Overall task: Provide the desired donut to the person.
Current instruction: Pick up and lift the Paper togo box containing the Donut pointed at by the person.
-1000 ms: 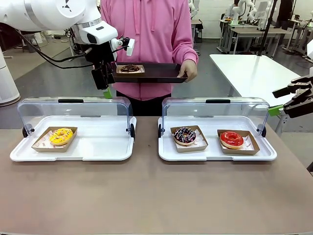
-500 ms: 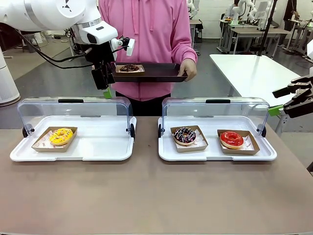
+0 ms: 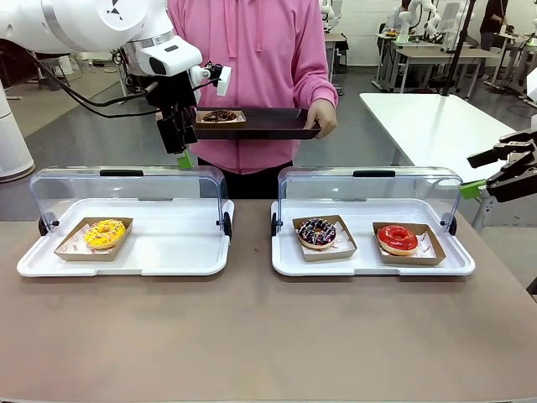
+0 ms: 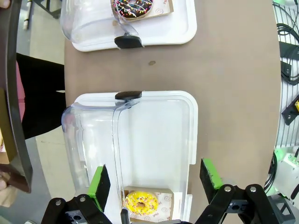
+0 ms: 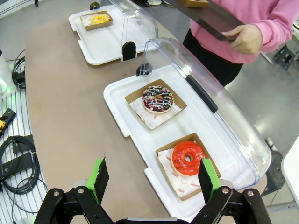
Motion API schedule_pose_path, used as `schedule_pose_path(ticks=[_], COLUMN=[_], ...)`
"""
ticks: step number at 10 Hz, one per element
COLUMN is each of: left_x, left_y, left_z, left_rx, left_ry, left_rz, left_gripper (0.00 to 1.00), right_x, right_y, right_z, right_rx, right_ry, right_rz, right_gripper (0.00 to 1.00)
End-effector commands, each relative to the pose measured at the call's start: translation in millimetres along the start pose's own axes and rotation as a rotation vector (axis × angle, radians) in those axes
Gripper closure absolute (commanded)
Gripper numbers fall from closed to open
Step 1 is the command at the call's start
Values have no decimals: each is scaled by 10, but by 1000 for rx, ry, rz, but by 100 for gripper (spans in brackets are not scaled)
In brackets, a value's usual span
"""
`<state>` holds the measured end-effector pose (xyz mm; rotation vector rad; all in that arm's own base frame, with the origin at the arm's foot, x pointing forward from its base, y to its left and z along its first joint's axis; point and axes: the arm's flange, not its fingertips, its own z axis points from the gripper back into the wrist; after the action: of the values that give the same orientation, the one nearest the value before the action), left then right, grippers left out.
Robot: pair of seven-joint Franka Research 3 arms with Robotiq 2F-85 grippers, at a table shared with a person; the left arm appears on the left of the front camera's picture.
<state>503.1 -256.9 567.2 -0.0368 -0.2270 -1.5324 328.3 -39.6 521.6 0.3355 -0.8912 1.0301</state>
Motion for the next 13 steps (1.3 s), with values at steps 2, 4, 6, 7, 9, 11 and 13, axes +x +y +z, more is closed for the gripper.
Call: schedule_pose_path(ticks=[2,4,6,7,9,11,13], left_x=[-598,-1233,-1778,-2057,-2416,-2665,-2857], left_y=[-391,-887,-1354,-1509,-1689,-1755,-1755], left_z=[221,252,305,344,381,359,314], left_rx=[-21,-10,56,93,141,167,181], left_ry=[-135,-276,-372,-410,-433,-487,-523], left_rz=[220,327,377,390,391,408,441], left_gripper=[0,0,0,0,0,0,0], right_x=[16,16,16,16,16,16,16], right_y=[-16,-16,-16,-16,-16,-16,-16], right_z=[-33,-33,-33,-33,-33,-33,-33], right_rx=[4,4,4,4,4,4,4], right_ry=[-21,-21,-21,-21,-21,-21,-21], right_rz=[-14,-14,-14,-14,-14,-14,-14], right_gripper=[0,0,0,0,0,0,0])
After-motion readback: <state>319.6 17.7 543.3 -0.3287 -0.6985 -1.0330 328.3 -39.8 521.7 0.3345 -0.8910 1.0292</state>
